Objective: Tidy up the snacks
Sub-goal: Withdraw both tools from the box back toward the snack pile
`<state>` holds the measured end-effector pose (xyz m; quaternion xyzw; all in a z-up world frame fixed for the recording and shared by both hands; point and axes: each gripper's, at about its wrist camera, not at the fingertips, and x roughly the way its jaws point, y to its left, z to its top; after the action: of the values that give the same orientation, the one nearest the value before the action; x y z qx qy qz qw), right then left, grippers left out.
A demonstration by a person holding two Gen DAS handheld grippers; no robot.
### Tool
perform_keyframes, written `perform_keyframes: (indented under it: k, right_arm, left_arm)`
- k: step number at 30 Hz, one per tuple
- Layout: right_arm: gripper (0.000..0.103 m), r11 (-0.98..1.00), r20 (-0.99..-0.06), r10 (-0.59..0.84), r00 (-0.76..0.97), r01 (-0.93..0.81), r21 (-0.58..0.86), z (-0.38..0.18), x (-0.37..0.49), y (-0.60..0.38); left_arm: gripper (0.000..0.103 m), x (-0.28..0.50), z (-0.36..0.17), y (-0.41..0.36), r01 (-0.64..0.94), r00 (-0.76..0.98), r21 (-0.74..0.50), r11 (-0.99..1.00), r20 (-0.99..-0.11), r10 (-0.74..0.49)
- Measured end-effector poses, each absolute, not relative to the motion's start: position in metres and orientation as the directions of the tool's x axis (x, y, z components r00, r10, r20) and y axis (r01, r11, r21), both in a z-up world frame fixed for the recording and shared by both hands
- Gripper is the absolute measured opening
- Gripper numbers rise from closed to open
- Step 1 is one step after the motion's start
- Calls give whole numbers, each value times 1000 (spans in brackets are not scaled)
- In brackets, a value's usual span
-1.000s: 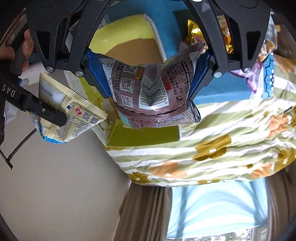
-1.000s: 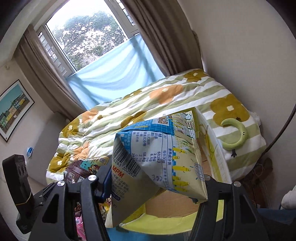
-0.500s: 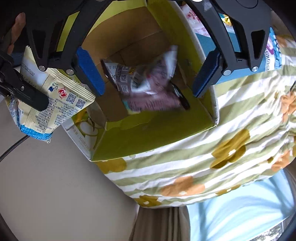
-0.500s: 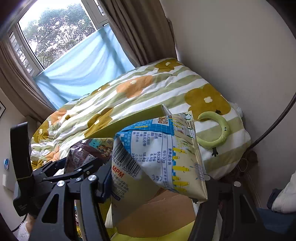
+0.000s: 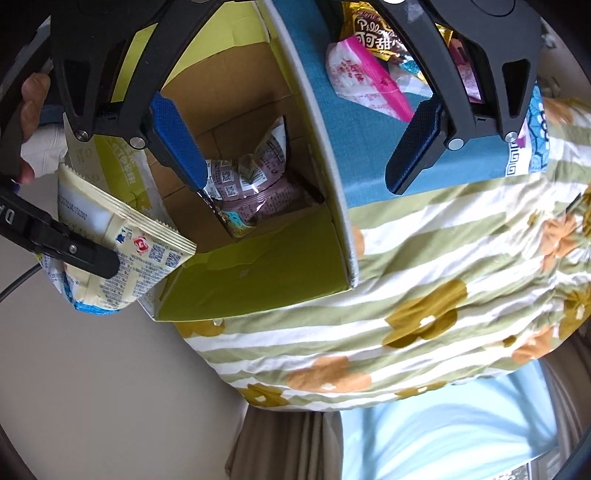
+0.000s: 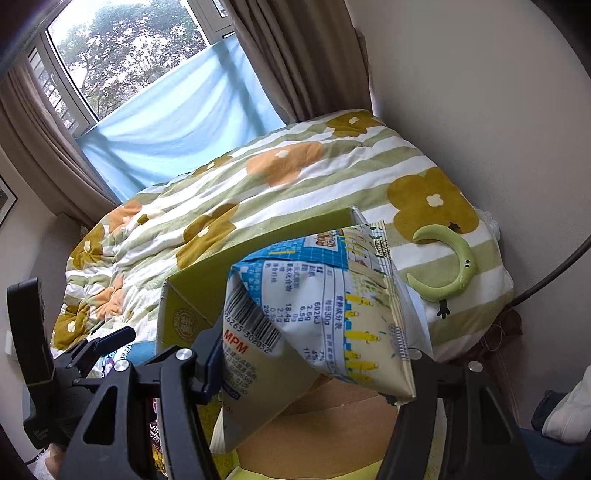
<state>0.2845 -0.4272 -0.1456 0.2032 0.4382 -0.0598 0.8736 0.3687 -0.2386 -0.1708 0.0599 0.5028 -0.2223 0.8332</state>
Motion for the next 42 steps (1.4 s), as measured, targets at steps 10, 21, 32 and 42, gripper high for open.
perform_keyframes:
  k: [10, 21, 32, 42]
  right_arm:
    - [98, 872, -767, 117, 631, 303, 383, -170, 315, -424]
    - [102, 899, -786, 95, 611, 287, 332, -162, 278, -422]
    - [102, 939, -735, 69, 675, 204, 276, -108, 220, -405]
    - [103, 963, -672, 132, 729, 68, 262, -76, 152, -363]
  left_arm:
    - [96, 365, -173, -213, 392, 414, -101, 914, -868, -273]
    - [96, 342, -158, -206, 369, 439, -106, 923, -855, -274]
    - [96, 274, -97, -186, 341, 557, -50, 939, -794, -244]
    - [96, 175, -67, -141, 261, 642, -7, 965, -745, -179]
